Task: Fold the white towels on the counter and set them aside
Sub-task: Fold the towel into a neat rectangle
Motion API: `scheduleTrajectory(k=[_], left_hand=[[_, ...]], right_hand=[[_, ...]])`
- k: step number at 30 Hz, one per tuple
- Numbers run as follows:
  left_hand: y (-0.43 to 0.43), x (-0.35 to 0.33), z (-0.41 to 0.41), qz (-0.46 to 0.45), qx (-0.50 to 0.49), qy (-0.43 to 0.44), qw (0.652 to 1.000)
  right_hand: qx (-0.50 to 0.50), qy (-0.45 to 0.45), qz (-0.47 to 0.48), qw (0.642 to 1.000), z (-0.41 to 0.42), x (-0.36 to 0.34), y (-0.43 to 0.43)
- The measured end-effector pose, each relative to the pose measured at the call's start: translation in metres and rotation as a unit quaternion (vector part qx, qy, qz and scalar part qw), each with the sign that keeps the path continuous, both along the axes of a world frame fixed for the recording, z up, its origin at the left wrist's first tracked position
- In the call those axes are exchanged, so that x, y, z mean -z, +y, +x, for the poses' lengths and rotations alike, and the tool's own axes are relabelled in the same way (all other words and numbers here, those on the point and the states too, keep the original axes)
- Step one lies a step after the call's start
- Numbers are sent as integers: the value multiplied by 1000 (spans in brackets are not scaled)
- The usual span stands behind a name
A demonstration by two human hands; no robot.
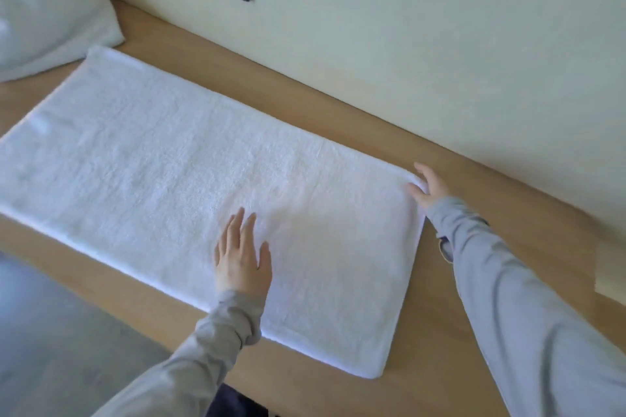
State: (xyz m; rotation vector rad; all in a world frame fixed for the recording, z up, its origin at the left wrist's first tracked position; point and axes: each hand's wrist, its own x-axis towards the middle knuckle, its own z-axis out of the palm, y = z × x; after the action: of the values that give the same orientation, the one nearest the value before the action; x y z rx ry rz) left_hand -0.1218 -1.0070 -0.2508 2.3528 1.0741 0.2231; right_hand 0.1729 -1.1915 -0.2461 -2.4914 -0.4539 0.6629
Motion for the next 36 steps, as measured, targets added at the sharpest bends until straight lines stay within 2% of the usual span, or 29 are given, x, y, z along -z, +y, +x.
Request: scheduleTrajectory(k=[2,4,6,8,10,11,15,21,25,28,34,36], left_hand=[[-37,-7,-15,-21,-120,9,992],[-71,-15,-20,-87,-275,14,957],[-97,-22,-19,-180,-420,-4,890],[-114,-23,-16,-269,-519,-30,811],[-125,-19,-14,-342,-573,-70,741],[-131,-17,-13,-372,-583,-87,717],[-151,-11,-7,-434,-608,-124,653],[-179,-16,0,-500,-567,-126,642],[-193,-20,-3,-485,-558,-167,652],[-190,-35,-9,-447,-535,-200,689],[-161,-76,-17,-377,-419,-287,775],[-144,-88,-23,-356,-396,-315,786]], right_hand=[[-17,28,-5,999,14,-1,6],[-18,50,-2,999,21,-1,12],[-22,53,-9,998,25,0,14],[-30,58,-16,998,30,2,14],[-42,68,-24,996,35,2,14],[-47,73,-27,996,38,2,13],[-57,85,-33,994,45,1,16],[-58,92,-36,993,48,0,16],[-64,88,21,994,48,-1,9],[-50,67,96,992,47,-10,5],[-29,45,243,969,39,-53,24],[-21,65,282,957,34,-72,38]])
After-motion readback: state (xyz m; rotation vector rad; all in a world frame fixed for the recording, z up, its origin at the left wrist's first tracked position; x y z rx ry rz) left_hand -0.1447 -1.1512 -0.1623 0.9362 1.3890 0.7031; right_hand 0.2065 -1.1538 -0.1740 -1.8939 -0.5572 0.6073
